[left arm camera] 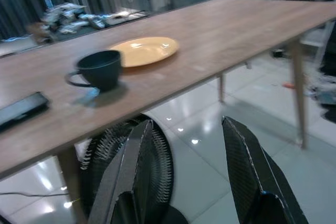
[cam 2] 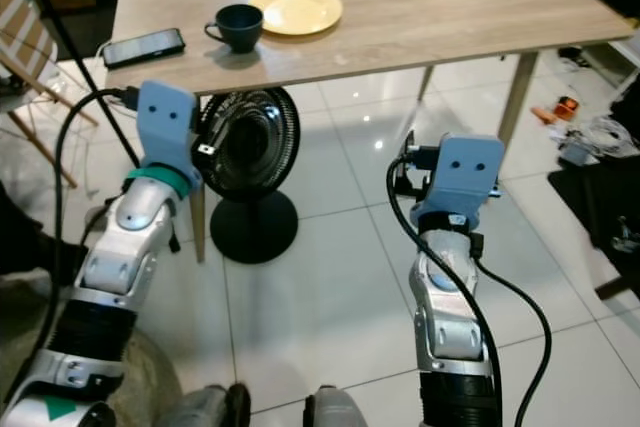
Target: Setting the table
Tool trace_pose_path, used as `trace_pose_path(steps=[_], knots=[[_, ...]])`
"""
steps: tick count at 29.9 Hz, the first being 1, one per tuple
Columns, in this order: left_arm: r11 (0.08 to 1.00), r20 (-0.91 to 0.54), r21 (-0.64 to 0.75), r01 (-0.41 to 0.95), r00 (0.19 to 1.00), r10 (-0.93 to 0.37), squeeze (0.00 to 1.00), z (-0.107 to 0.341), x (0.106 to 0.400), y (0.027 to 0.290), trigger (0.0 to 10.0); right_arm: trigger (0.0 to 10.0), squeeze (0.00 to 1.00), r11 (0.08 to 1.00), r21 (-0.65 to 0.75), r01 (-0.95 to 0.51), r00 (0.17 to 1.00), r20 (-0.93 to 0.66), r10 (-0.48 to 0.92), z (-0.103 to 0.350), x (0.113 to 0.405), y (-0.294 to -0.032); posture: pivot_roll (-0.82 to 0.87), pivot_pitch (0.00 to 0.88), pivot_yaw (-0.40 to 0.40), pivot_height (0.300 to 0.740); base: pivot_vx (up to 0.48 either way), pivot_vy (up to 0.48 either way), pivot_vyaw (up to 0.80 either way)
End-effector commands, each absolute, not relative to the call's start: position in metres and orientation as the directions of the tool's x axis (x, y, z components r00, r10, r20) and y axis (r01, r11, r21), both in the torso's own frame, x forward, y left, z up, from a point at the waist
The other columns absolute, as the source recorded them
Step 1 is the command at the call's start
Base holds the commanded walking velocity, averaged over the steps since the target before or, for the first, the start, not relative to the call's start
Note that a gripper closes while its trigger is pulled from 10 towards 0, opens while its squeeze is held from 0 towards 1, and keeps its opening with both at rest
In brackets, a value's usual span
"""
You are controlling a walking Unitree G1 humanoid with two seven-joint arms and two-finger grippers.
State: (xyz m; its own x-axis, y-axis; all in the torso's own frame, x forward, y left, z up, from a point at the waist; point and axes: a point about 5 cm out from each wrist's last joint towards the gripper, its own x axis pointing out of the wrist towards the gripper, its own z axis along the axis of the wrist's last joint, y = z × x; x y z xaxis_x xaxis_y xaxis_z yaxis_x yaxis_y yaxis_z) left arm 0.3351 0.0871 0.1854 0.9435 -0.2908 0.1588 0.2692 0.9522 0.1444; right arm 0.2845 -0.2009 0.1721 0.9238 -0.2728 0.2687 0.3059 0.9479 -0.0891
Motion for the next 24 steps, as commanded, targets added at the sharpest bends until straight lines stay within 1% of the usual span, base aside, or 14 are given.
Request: trace_pose_path(steps=[1,2,24], knots=[[0.955,0.149,0.147,0.258,0.949,-0.279,0.0,0.183,0.3356,0.0914,10.0,10.0,0.0,0.95,-0.089,0.3,0.928,0.257,-0.269,0.1698,0.2837,-0.2,-0.1,0.0,0.062,0.74,0.0,0.0,0.0],[0.955,0.149,0.147,0.258,0.949,-0.279,0.0,0.183,0.3356,0.0914,10.0,10.0,0.0,0.95,-0.089,0.3,0.928,0.257,-0.269,0.1698,0.2837,-0.2,-0.1,0.0,0.062,0.74,0.0,0.0,0.0],[0.954,0.117,0.16,0.252,0.955,-0.272,0.0,0.1759,0.3352,0.0922,10.0,10.0,0.0,0.95,-0.08,0.302,0.93,0.242,-0.276,0.1675,0.2825,-0.2014,-0.1,0.0,0.062,0.74,0.0,0.0,-0.8]])
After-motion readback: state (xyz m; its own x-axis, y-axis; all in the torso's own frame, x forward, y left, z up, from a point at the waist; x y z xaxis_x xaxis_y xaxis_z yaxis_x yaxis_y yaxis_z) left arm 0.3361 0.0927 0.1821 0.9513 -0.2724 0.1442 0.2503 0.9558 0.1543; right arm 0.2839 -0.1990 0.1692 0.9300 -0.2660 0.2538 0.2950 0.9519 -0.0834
